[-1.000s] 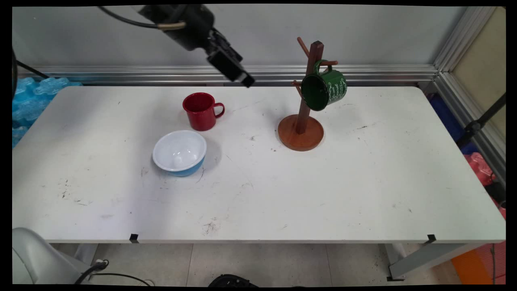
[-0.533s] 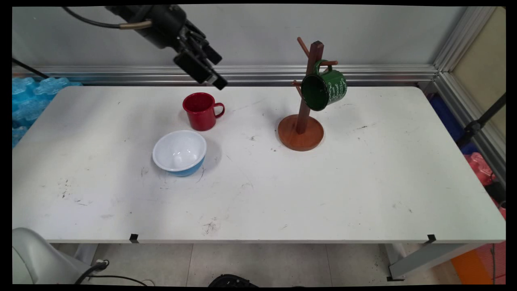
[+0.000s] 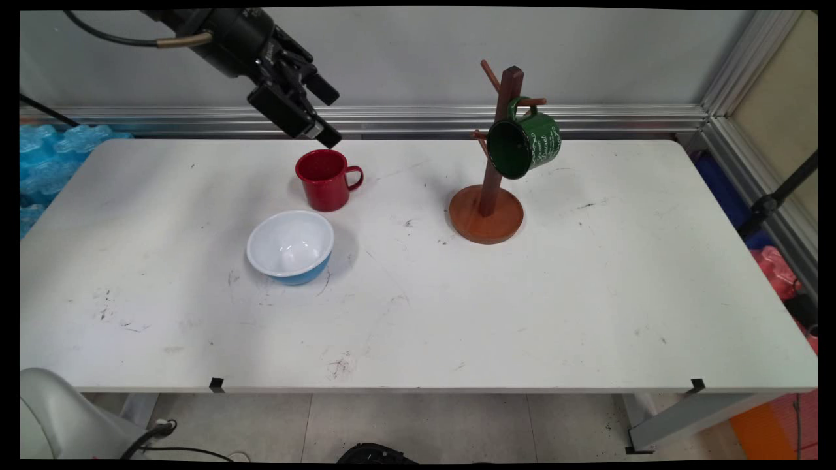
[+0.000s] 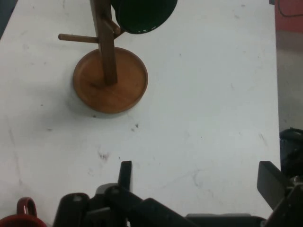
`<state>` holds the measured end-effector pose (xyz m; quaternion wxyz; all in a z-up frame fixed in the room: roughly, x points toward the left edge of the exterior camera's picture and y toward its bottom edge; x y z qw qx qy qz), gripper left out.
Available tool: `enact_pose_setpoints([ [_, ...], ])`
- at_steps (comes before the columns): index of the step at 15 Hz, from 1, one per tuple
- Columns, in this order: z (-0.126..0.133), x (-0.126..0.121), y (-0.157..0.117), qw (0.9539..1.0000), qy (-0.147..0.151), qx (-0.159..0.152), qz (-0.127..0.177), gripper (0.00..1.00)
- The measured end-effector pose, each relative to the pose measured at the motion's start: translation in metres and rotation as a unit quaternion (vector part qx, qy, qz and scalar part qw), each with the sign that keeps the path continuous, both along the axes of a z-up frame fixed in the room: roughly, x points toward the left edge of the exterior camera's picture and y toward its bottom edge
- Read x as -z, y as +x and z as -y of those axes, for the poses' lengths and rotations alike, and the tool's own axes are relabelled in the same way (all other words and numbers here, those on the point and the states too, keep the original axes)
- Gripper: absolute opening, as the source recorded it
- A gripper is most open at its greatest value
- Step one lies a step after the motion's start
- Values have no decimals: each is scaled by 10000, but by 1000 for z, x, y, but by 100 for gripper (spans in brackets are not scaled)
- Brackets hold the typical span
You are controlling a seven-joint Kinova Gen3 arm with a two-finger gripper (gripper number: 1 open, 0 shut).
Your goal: Pick up the green mug from the rack
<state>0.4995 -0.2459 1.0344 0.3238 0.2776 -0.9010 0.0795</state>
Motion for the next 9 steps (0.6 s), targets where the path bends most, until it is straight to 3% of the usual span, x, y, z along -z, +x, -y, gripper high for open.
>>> enact_pose_setpoints([
  [9,-3,-2,9,9999,-7,108,11,100],
])
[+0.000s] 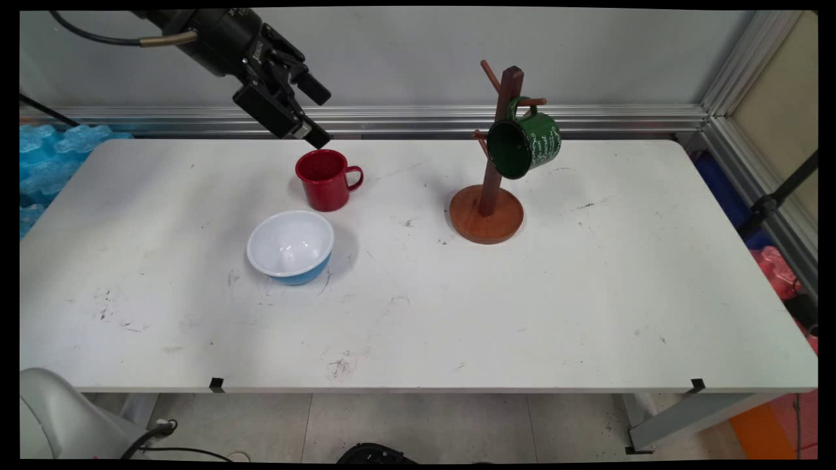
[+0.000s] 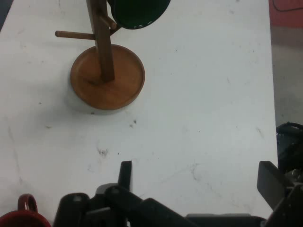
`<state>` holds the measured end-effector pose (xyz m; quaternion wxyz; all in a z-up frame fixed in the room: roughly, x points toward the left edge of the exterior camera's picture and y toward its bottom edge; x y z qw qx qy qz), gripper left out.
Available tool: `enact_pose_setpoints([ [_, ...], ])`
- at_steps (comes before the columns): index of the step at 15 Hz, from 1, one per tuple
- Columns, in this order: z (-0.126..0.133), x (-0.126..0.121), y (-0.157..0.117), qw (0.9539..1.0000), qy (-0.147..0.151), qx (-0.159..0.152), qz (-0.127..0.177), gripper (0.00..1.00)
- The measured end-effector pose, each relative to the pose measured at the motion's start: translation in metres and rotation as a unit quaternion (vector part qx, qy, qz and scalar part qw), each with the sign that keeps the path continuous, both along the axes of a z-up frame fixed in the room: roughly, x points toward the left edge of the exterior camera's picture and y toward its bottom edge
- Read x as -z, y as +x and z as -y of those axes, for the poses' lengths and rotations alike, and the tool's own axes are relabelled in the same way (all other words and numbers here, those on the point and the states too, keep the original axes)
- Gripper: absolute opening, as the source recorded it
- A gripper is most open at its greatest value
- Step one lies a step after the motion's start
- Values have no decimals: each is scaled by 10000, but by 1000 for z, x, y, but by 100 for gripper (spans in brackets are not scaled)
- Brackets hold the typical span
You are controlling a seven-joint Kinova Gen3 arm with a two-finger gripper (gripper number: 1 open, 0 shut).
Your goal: Pick up the green mug from the rack
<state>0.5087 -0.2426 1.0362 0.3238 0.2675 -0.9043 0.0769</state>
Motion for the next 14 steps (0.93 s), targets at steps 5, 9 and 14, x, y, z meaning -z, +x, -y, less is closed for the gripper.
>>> enact_pose_setpoints([
  [5,3,-1,-9,9999,-1,-95,-142,100],
  [9,12,2,-40,9983,94,-398,-415,100],
  [14,29,15,-81,9937,240,-806,-736,100],
])
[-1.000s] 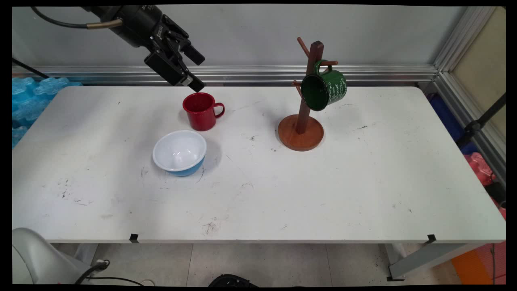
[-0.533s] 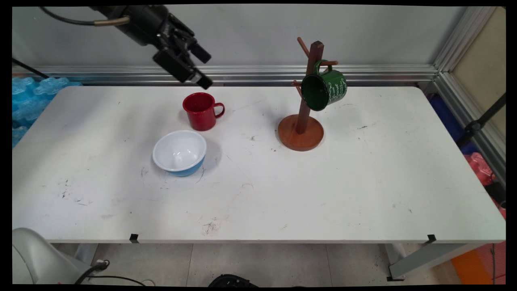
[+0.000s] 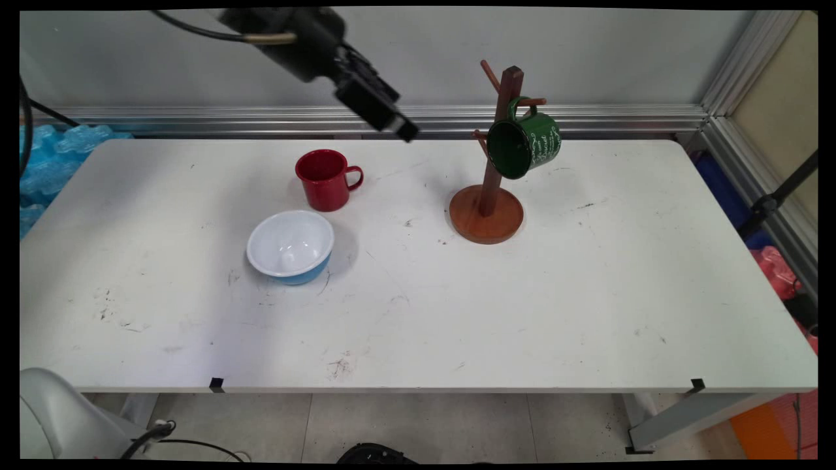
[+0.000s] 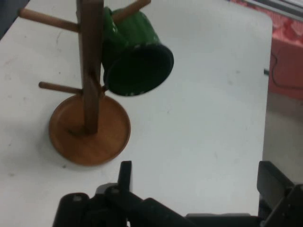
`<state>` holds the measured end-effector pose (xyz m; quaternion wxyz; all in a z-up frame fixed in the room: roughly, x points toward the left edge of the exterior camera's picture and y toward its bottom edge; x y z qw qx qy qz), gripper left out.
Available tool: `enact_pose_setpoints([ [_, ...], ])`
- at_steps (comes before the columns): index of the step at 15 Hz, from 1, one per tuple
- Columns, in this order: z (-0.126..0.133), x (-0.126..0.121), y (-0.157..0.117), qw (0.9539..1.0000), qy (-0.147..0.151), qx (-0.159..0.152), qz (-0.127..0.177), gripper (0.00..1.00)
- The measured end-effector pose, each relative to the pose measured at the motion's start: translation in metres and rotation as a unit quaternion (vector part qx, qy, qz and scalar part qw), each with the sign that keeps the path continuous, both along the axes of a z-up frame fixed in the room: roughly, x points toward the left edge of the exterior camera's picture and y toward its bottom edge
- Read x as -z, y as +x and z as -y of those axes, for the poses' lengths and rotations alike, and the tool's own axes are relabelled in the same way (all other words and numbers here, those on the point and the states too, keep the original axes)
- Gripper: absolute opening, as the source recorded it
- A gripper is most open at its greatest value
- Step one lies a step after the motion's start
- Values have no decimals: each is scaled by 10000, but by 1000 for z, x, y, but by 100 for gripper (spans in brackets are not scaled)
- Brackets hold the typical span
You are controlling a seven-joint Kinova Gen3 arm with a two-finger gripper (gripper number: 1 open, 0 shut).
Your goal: Pick up the green mug from the rack
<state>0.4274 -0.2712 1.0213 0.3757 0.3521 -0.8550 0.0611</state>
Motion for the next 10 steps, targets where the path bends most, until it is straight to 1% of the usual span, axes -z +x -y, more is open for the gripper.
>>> enact_pose_setpoints([
  [3,12,14,-25,9993,116,-284,-219,100],
  [6,22,25,-43,9979,203,-500,-371,100],
  [10,39,46,-71,9936,354,-877,-615,100],
])
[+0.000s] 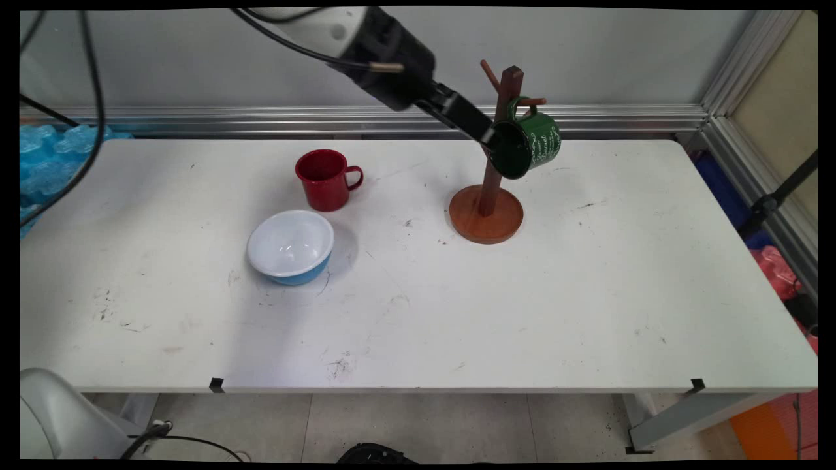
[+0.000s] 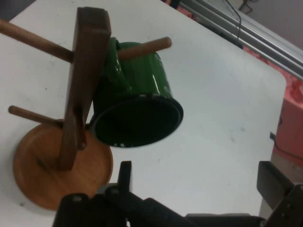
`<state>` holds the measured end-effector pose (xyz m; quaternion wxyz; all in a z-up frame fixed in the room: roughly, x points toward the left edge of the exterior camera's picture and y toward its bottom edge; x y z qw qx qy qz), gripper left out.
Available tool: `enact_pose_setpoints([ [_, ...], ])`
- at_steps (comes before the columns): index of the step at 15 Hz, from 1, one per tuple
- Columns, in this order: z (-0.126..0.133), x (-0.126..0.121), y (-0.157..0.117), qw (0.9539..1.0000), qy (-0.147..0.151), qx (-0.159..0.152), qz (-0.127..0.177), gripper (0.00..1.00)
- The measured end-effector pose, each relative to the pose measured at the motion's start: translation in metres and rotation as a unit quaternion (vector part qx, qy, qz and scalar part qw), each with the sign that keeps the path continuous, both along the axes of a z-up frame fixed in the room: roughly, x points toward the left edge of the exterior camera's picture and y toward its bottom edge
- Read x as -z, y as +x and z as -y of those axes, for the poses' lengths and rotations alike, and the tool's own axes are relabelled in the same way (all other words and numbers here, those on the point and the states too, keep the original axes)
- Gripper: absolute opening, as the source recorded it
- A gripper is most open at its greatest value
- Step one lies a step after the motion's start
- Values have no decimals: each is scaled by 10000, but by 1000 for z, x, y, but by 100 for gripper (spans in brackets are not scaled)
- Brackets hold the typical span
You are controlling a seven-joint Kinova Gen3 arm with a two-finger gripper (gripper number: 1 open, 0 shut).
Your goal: Pick up the green mug from the rack
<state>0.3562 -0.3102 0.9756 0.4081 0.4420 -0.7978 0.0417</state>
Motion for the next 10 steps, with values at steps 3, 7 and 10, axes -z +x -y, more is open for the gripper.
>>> enact_pose_setpoints([
  [3,11,16,-19,9994,131,-264,-169,100],
  [7,22,33,-40,9973,280,-572,-377,100],
  [10,30,42,-53,9952,369,-752,-508,100],
])
